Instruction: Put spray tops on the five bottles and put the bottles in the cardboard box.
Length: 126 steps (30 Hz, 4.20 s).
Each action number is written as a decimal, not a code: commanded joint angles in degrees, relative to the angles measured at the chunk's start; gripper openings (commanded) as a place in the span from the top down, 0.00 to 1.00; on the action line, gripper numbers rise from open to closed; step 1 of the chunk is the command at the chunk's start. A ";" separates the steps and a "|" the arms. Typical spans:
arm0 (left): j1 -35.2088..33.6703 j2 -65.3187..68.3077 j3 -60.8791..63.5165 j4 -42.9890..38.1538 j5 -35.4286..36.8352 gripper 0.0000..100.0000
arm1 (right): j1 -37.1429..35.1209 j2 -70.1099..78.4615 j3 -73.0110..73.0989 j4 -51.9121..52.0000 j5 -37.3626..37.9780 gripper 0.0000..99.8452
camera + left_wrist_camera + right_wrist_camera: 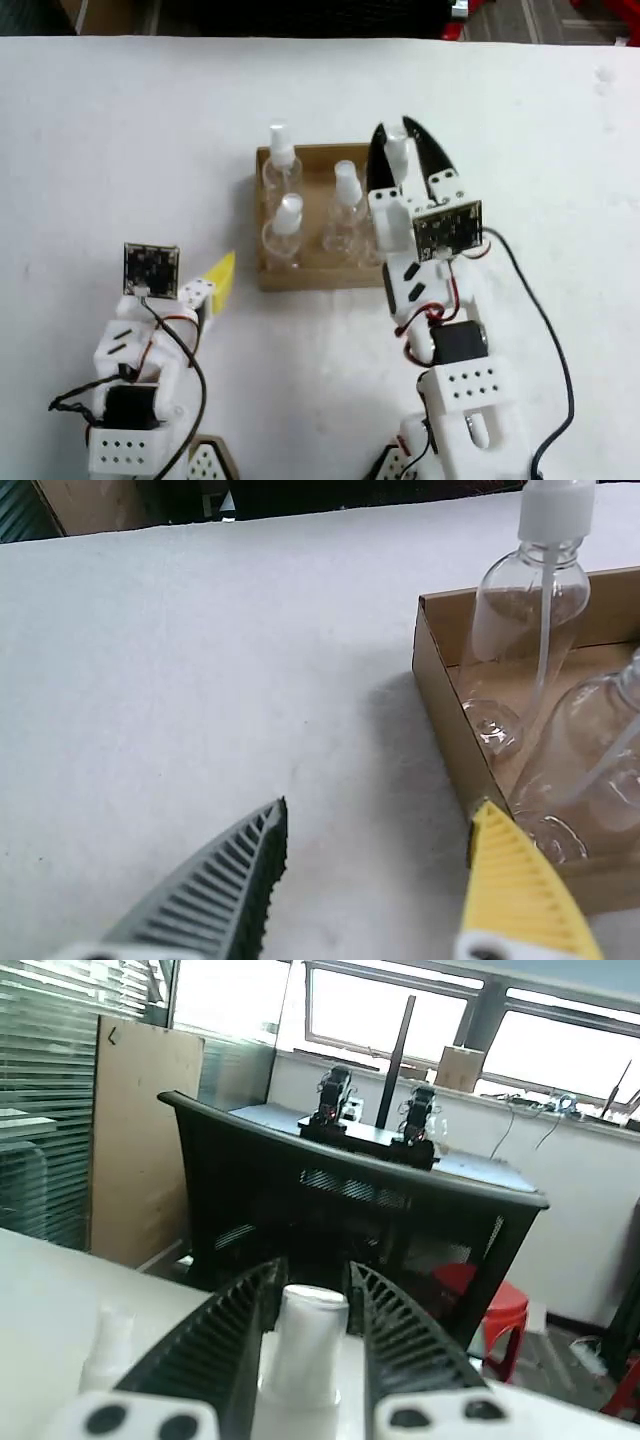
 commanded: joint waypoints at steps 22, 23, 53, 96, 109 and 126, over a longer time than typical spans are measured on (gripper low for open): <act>0.66 -0.31 -0.62 -0.44 -0.79 0.73 | 4.00 -6.11 14.33 -14.99 -3.25 0.98; 0.66 -0.31 -0.62 -0.53 -0.79 0.73 | 3.74 -6.11 15.91 -17.27 -3.25 0.98; 0.75 -0.31 -0.62 -0.35 -0.79 0.73 | 1.71 -5.49 25.05 -22.20 -3.34 0.98; 0.66 -0.31 -0.62 -0.53 -0.79 0.73 | -2.77 -6.20 22.24 -14.11 -3.60 0.89; 0.66 -0.31 -0.62 -0.62 -0.79 0.73 | -1.19 -7.16 21.63 -14.11 -3.60 0.87; 0.04 -0.31 -0.62 -0.62 -0.79 0.73 | 2.07 -43.12 8.18 25.71 -3.16 0.88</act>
